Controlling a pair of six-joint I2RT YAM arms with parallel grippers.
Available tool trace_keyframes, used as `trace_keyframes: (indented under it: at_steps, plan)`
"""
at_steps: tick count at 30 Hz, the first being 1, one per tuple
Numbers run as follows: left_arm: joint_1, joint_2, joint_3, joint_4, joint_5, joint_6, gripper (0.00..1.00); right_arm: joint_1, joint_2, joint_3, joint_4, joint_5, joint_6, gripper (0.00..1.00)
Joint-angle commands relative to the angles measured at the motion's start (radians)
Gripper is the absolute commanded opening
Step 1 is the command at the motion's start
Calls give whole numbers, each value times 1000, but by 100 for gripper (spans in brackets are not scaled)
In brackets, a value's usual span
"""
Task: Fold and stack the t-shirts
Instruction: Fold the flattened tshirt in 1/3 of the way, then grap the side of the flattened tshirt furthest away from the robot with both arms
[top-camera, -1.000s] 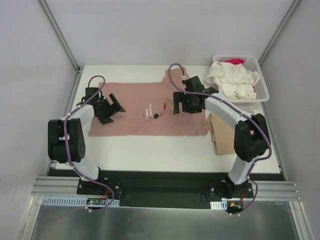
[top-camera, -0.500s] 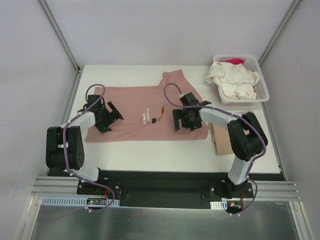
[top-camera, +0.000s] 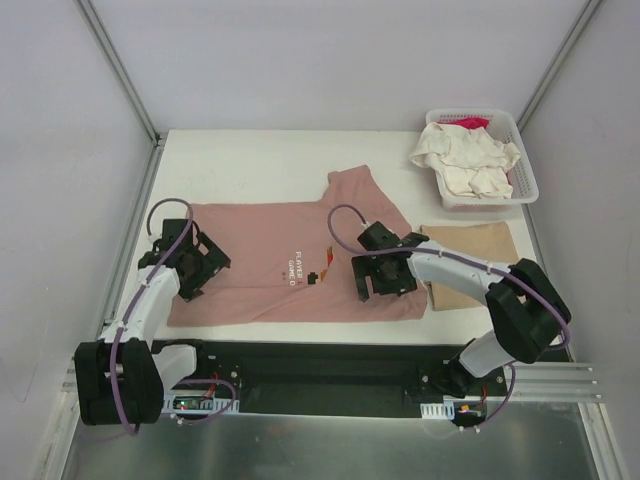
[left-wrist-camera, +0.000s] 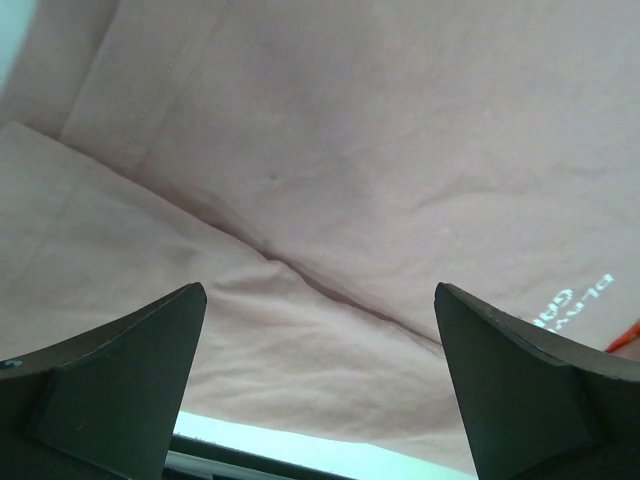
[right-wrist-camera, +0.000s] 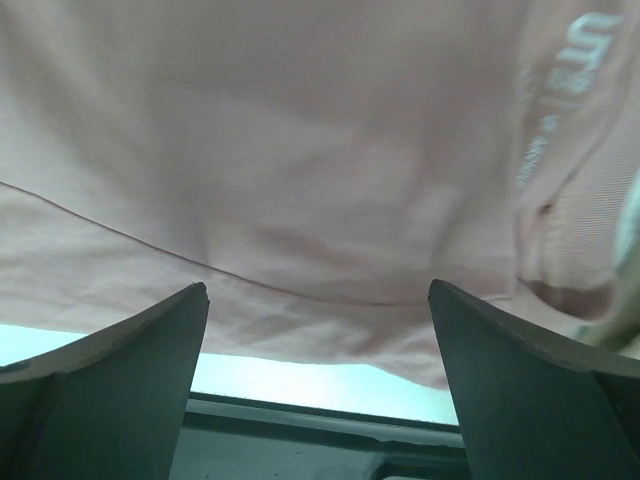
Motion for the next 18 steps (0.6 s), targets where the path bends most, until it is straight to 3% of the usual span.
trace_keyframes:
  at_steps: [1,5,10,14,18]
  plan:
    - [6,-14,181,-81,-94,6,99,-5,-51,193,-111,118,-25,96]
    - [5,84,343,-117,-160,29,99,-66,-30,348,-126,112,-86,96]
    - [18,339,608,-148,-271,91,99,-185,53,531,-109,42,-124,96]
    - [29,549,816,-244,-344,93,99,-259,189,693,-103,48,-207,96]
    - [60,762,1038,-304,-378,101,93,-305,335,909,-85,-38,-262,96]
